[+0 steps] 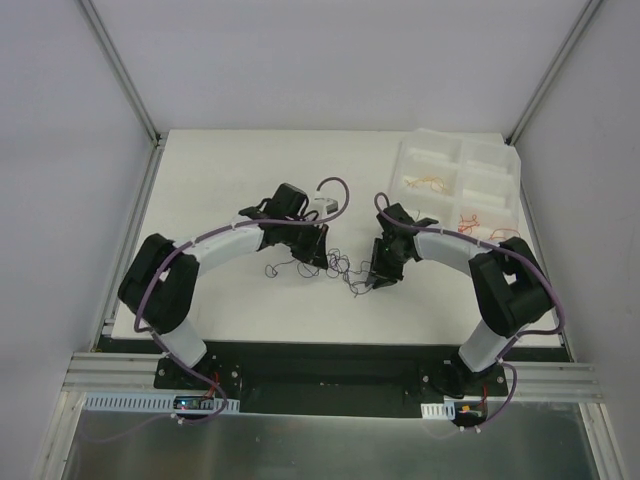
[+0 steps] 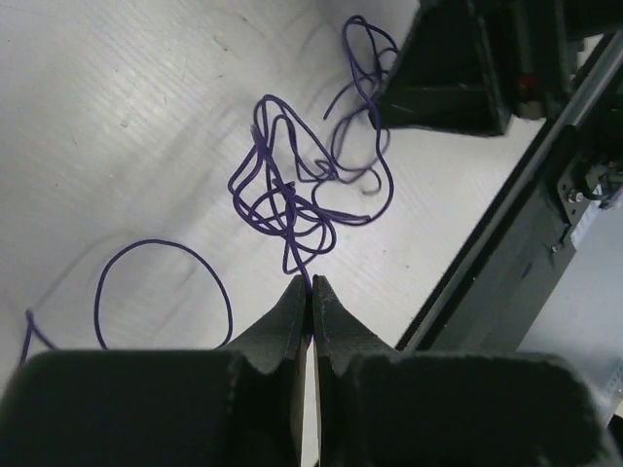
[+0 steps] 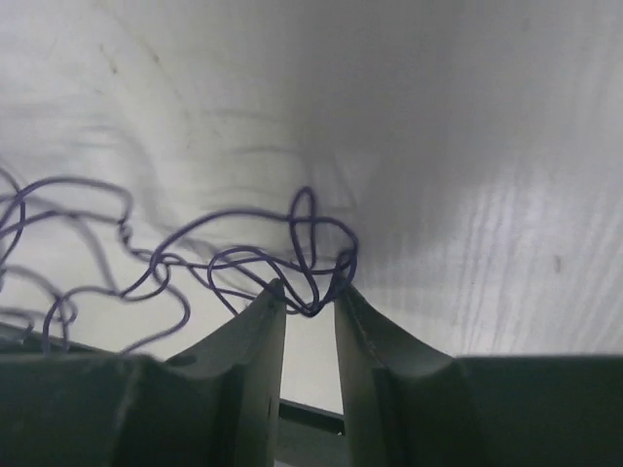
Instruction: Untangle the cables
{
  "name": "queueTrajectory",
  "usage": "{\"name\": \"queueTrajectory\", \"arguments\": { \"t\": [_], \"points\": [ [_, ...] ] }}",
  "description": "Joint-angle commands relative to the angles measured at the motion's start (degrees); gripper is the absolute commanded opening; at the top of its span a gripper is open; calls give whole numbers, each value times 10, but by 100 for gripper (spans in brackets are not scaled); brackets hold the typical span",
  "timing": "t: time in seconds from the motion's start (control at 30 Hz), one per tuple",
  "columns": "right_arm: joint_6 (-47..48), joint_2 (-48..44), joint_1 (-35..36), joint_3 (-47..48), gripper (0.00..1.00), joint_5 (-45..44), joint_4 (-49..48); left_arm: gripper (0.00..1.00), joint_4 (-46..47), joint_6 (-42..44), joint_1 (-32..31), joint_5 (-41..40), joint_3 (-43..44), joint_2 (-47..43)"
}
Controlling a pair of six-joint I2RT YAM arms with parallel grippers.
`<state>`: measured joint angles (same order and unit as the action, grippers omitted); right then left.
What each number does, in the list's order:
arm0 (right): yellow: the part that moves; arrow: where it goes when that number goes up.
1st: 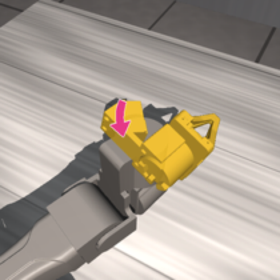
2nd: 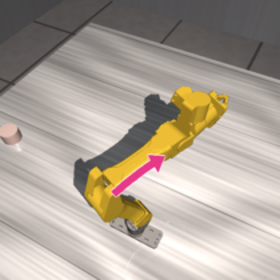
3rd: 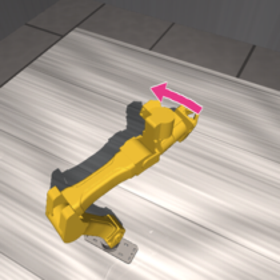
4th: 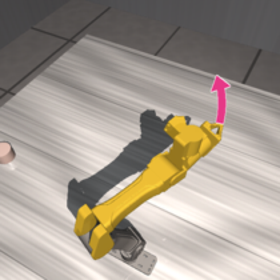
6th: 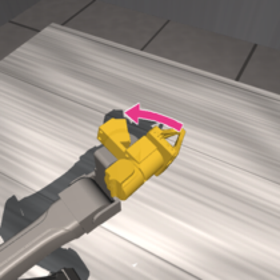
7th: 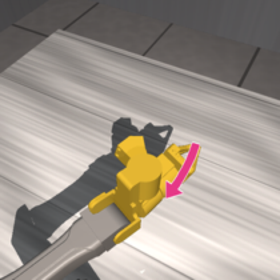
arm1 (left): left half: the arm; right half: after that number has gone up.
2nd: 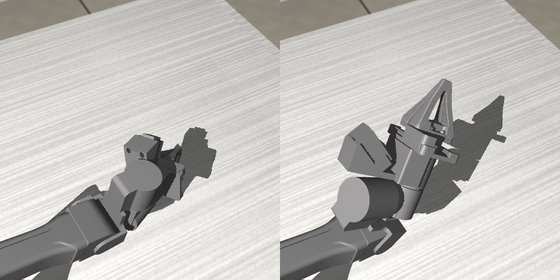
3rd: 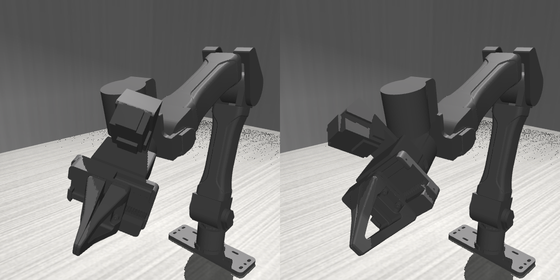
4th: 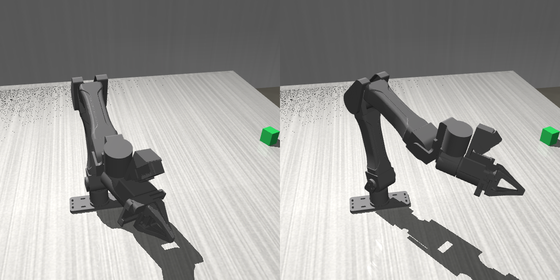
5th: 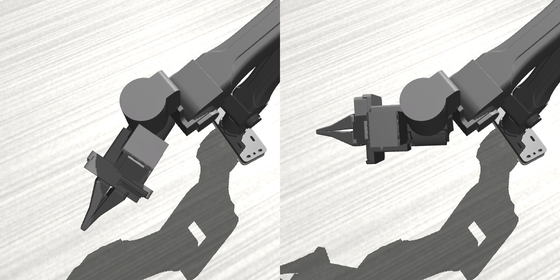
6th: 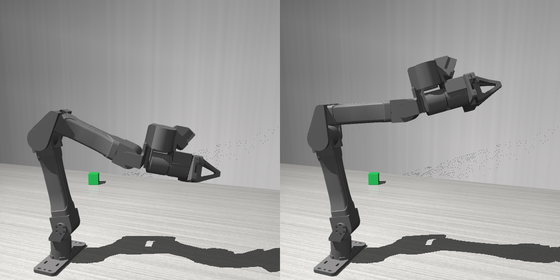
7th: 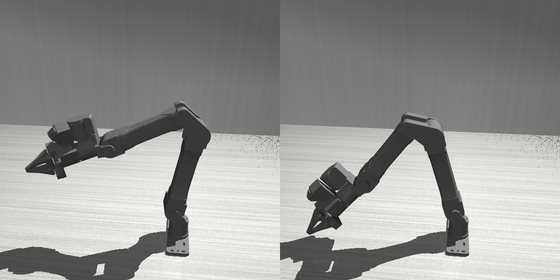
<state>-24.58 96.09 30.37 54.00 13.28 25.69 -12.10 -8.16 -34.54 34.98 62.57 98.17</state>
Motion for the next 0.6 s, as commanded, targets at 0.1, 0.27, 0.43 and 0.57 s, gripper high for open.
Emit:
{"name": "queueTrajectory", "arguments": {
  "t": [0.1, 0.27, 0.43, 0.57],
  "points": [
    [-6, -4, -9, -3, 8, -164, 50, 0, -7, -56, -3, -105, -37, -208],
    [13, -63, -35, -58, 0, -228, 73, 0, -87, -62, -2, -346, -10, -353],
    [24, -144, -79, -93, 0, -230, 94, 0, -154, -75, 14, -618, 69, -431],
    [28, -173, -87, -101, 0, -237, 113, 0, -170, -27, 27, -699, 165, -428]
  ]
}}
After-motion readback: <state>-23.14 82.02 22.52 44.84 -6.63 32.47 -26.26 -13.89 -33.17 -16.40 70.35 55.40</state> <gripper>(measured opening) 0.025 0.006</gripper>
